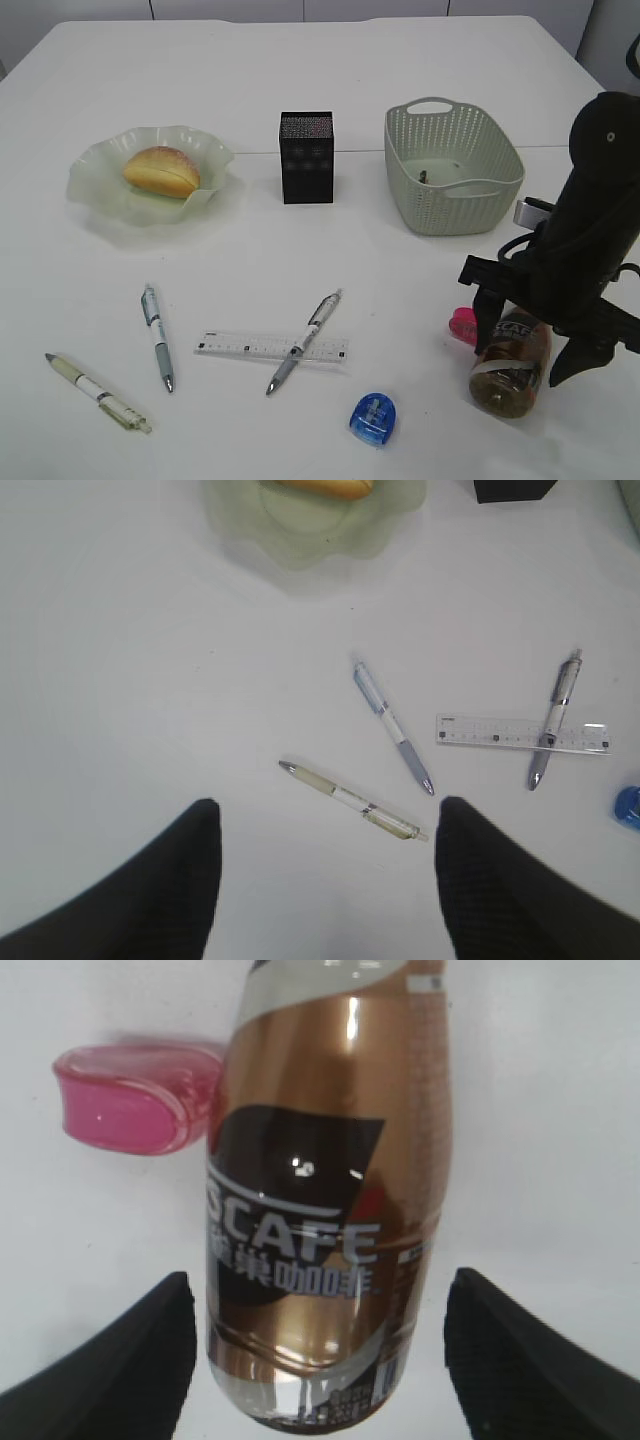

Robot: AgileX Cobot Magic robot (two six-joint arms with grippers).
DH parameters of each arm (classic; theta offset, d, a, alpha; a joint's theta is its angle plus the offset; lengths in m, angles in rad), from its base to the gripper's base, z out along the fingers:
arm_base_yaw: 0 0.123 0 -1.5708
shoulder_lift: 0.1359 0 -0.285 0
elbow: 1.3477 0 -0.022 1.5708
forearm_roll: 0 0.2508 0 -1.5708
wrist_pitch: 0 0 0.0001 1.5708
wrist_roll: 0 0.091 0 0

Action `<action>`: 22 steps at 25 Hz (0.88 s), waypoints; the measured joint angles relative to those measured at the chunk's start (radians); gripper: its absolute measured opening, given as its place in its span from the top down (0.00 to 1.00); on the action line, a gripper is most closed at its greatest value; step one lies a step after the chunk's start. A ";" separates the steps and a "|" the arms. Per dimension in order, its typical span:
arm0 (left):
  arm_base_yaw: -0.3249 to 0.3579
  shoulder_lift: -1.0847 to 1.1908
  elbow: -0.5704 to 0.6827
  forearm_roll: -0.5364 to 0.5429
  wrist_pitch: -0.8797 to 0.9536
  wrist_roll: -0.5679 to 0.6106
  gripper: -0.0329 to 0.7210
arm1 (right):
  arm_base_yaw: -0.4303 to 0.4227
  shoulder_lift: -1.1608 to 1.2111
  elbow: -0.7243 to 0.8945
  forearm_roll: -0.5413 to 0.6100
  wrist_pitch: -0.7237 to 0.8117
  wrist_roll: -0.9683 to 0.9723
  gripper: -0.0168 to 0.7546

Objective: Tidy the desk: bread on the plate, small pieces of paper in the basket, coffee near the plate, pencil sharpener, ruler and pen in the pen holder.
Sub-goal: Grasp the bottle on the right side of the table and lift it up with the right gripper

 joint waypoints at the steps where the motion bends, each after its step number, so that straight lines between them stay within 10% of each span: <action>1: 0.000 0.000 0.000 0.000 0.000 0.000 0.31 | 0.000 0.000 0.000 0.000 0.000 0.000 0.21; 22: 0.000 0.000 0.000 0.000 0.000 0.000 0.31 | 0.000 0.062 0.000 0.019 0.024 0.002 0.21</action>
